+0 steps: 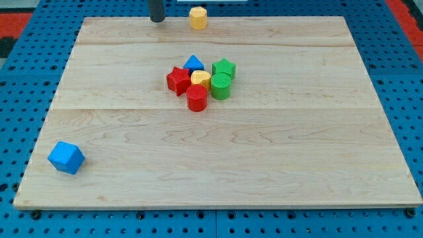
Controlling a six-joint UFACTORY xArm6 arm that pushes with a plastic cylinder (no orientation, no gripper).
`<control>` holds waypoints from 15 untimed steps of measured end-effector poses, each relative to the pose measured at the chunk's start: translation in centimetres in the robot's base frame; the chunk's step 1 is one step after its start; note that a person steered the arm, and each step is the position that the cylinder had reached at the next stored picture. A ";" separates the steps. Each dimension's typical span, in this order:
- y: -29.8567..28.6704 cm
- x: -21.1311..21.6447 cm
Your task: Slide the yellow hexagon to the top center
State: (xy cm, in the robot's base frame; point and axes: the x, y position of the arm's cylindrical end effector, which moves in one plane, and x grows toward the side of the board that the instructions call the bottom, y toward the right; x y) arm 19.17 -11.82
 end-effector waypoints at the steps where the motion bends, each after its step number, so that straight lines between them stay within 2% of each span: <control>1: 4.0 0.0; 2: 12.0 3.2; 3: 13.8 9.9; 4: 25.7 6.2; 5: 27.8 0.2; 8: 27.0 0.0; 9: 22.5 0.2; 10: 15.8 7.1; 11: 12.0 12.6; 12: 20.8 10.0; 13: 23.9 1.6; 15: 23.8 0.0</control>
State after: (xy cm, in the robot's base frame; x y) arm 19.14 11.95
